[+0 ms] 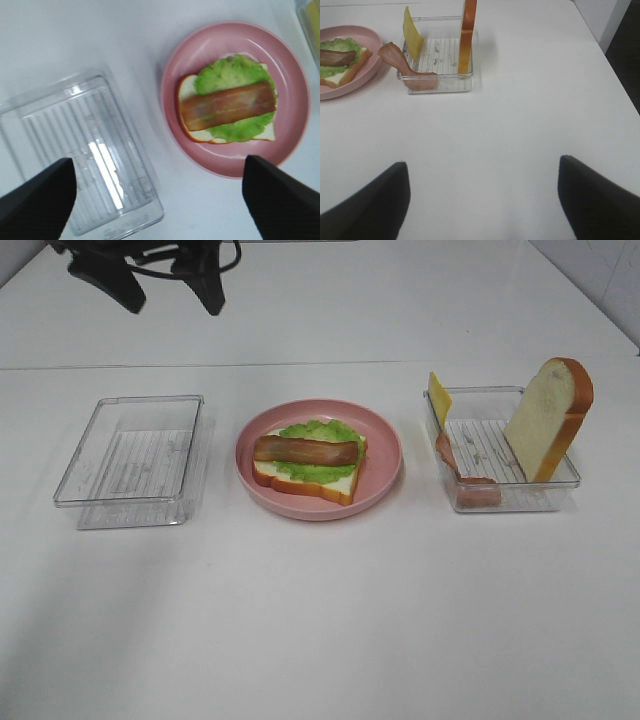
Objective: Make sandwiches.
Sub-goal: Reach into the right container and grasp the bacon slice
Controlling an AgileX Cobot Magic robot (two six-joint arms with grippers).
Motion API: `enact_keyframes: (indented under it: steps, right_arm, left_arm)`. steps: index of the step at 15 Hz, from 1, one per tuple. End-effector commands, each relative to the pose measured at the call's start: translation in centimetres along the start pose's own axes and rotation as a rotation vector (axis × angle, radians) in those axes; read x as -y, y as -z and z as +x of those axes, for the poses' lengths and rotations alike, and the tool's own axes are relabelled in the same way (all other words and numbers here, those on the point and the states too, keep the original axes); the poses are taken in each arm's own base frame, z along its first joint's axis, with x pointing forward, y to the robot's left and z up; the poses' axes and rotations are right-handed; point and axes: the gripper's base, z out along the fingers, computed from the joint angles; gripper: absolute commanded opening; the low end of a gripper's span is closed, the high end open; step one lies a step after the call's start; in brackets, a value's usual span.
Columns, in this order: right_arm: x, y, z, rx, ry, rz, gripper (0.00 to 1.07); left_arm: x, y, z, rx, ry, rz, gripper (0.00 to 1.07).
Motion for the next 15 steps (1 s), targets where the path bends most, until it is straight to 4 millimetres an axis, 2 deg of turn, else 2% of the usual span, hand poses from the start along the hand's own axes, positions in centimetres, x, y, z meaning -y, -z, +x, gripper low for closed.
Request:
enact_keyframes:
  steps: [1,4,5,7,8,10,15]
  right_arm:
    - [0.0,0.1,0.1,0.023,-0.002,0.004,0.78]
    - [0.0,0.1,0.1,0.023,-0.002,0.004,0.78]
    - [0.0,0.1,0.1,0.023,-0.002,0.004,0.78]
    - [0.0,0.1,0.1,0.023,-0.002,0.004,0.78]
    - [0.0,0.1,0.1,0.023,-0.002,0.004,0.78]
    - [0.0,0.1,0.1,0.023,-0.002,0.004,0.78]
    - [0.0,0.1,0.1,0.023,-0.002,0.004,0.78]
  left_arm:
    - [0.0,4.1,0.7,0.009,-0.009,-0.064,0.85]
    - [0.4,8.9,3.0,0.058,-0.032,-0.062,0.85]
    - [0.4,9.6,4.2,0.044,-0.039,-0.063,0.85]
    - [0.3,10.5,7.4,0.008,-0.049,-0.066,0.85]
    - [0.1,10.7,10.0,-0.006,-0.044,-0.067,0.85]
    - [0.0,11.4,13.3,0.023,-0.041,-0.066,0.85]
    - [-0.7,12.0,22.9,0.049,-0.037,-0.067,0.85]
